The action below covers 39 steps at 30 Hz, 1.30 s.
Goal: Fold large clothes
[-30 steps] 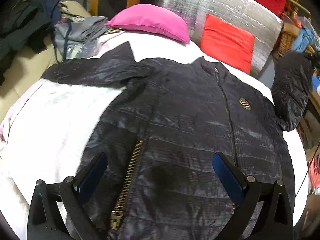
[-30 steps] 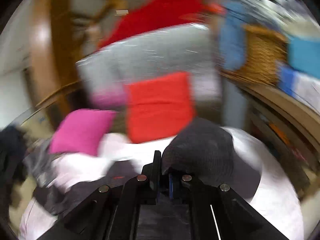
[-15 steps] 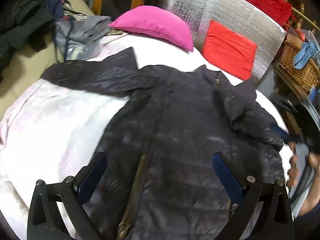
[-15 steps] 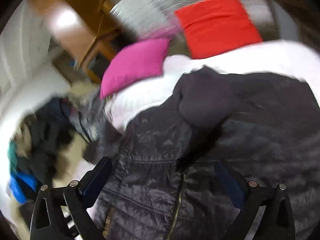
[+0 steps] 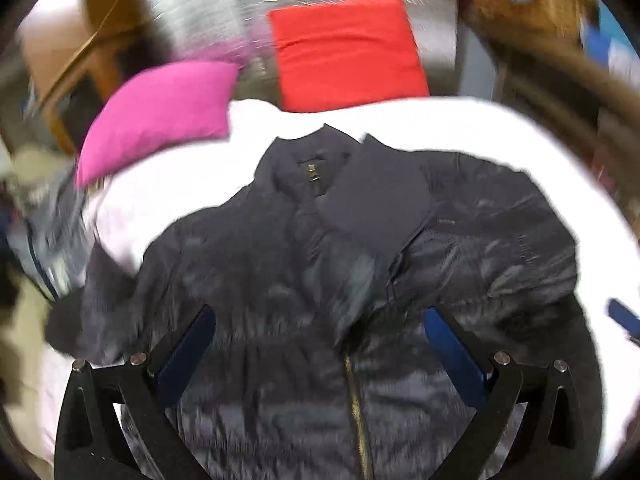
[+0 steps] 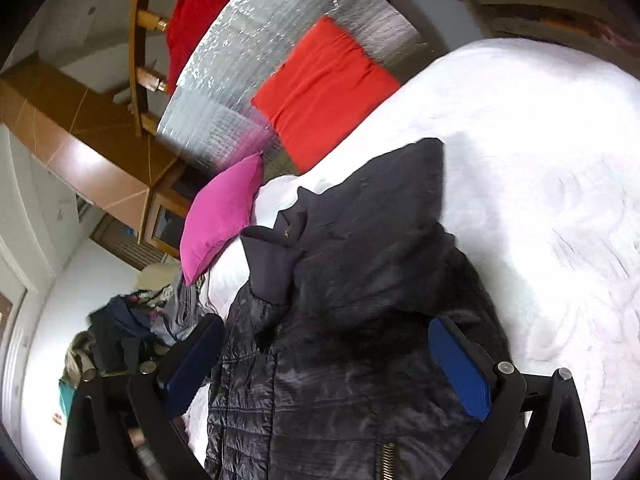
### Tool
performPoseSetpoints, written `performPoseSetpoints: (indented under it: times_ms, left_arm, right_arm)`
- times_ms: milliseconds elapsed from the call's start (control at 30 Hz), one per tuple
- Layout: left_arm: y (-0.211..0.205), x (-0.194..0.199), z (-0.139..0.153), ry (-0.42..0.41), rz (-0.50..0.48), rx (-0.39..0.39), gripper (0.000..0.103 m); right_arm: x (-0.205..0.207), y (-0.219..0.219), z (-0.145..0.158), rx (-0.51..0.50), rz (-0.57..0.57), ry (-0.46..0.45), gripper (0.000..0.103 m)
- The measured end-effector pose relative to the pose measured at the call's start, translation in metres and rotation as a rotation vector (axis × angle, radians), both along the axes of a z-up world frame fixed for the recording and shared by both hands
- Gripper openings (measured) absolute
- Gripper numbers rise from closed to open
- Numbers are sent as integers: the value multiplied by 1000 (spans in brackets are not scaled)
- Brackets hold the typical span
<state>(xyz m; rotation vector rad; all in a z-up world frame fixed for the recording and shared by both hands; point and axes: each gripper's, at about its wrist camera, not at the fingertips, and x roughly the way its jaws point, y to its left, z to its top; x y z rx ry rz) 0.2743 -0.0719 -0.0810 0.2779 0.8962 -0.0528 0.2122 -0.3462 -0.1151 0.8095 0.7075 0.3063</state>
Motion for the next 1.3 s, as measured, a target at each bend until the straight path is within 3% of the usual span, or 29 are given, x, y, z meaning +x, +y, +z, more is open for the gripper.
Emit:
performPoseSetpoints:
  times_ms: [67,100,133,167,200,233,300,333,367,400,500,567,633,667,700,800,967,1000,1033,1067,1100,1200,1267,1300]
  left_arm:
    - [-19,19,-14,11,-10,100,103]
    - [-26,29,-24,16,-9,168,99]
    - [-31,37,-33,27,-15,223,88]
    - [-32,46,-42,56,-29,251,54]
    - [-27,54,-48,125,-43,200,21]
    - [-19,58,-47,149,-20,140,21]
    - [11,53,-24,72,38,-40,17]
    - [27,47,-15,36,43,-152,17]
    - [51,37,-7,-9,52,-314,18]
    - [71,31,-6,-30,88,-408,22]
    - [127,23,-37,40,295,-571,26]
    - [150,23,-62,125,401,-595,27]
    - [166,17,-75,157,439,-635,41]
    - [175,13,-77,151,451,-672,59]
    - [181,10,-75,136,464,-691,69]
    - [197,12,-69,115,488,-708,77]
    - [207,32,-66,143,475,-719,77]
    - [210,35,-69,139,473,-728,76]
    - [212,38,-69,131,476,-730,63]
    - [209,41,-70,126,460,-723,17]
    - [208,44,-70,155,461,-685,0]
    - [210,44,-63,120,457,-659,0]
    - [211,43,-57,92,436,-652,0]
    - [211,42,-55,93,419,-661,0]
  right_arm:
    - [-4,-2,-5,10,6,4,103]
    - [-7,-2,-9,8,8,4,103]
    - [-10,-4,-8,2,7,3,103]
    - [-12,-4,-12,-3,4,3,103]
    - [-14,-7,-12,-8,2,2,103]
    - [-14,-8,-13,-13,-2,3,103]
    - [-14,-16,-15,-12,-13,14,103]
    - [-14,-19,-16,-13,-22,15,103]
    - [-14,-20,-17,-14,-29,14,103]
    - [-13,-22,-17,-15,-36,16,103]
    - [-11,-21,-20,-8,-36,33,103]
    - [-10,-17,-20,-21,-25,36,103]
    - [-11,-13,-18,-29,-16,32,103]
    - [-10,-13,-17,-32,-11,32,103]
    - [-8,-13,-16,-34,-9,36,103]
    - [2,-21,-16,-20,-12,48,103]
    - [51,-44,-22,17,-4,101,103]
    - [63,-49,-26,26,-3,121,103]
    - [76,-53,-30,25,-18,147,103]
    - [91,-57,-34,27,-13,173,103]
    - [102,-58,-40,41,5,195,103]
    - [139,-56,-59,67,61,285,102]
    - [154,-49,-57,19,92,287,95]
    - [162,-44,-55,-11,114,285,78]
